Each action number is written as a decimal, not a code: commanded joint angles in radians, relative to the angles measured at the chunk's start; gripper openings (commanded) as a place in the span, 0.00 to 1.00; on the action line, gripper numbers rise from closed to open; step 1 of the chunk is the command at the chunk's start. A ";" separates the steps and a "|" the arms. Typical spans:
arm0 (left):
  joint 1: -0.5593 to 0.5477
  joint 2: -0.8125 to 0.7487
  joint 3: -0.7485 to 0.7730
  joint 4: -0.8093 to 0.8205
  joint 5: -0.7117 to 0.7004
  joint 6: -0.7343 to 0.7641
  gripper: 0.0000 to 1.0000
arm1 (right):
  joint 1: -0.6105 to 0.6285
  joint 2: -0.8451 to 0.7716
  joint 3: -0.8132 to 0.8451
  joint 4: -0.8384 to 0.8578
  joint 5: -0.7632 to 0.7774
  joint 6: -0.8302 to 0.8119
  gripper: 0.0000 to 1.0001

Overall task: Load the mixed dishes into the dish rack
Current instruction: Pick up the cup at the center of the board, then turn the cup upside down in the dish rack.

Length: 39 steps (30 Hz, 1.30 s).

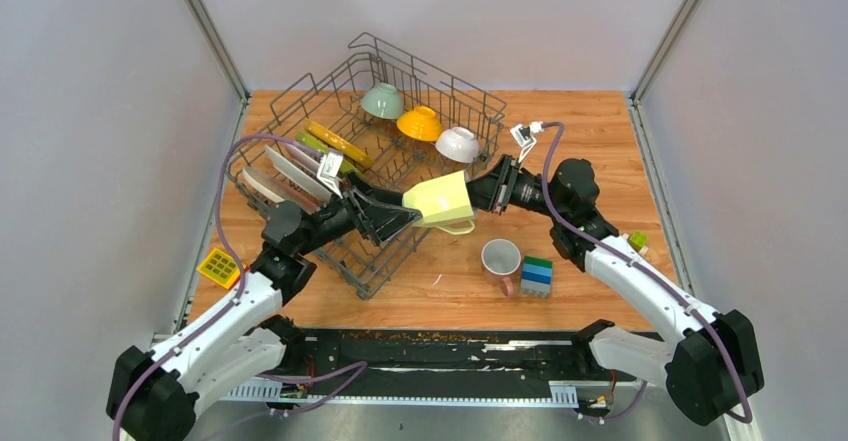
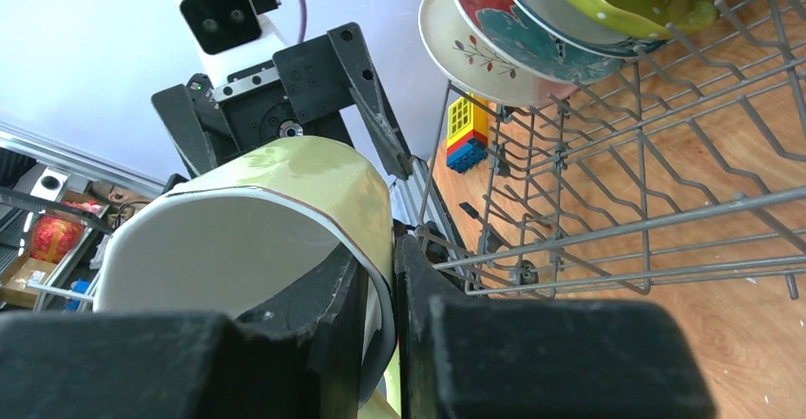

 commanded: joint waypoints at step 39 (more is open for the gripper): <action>-0.043 0.129 0.022 0.229 0.052 -0.081 0.92 | 0.022 0.143 -0.016 0.455 -0.065 0.064 0.00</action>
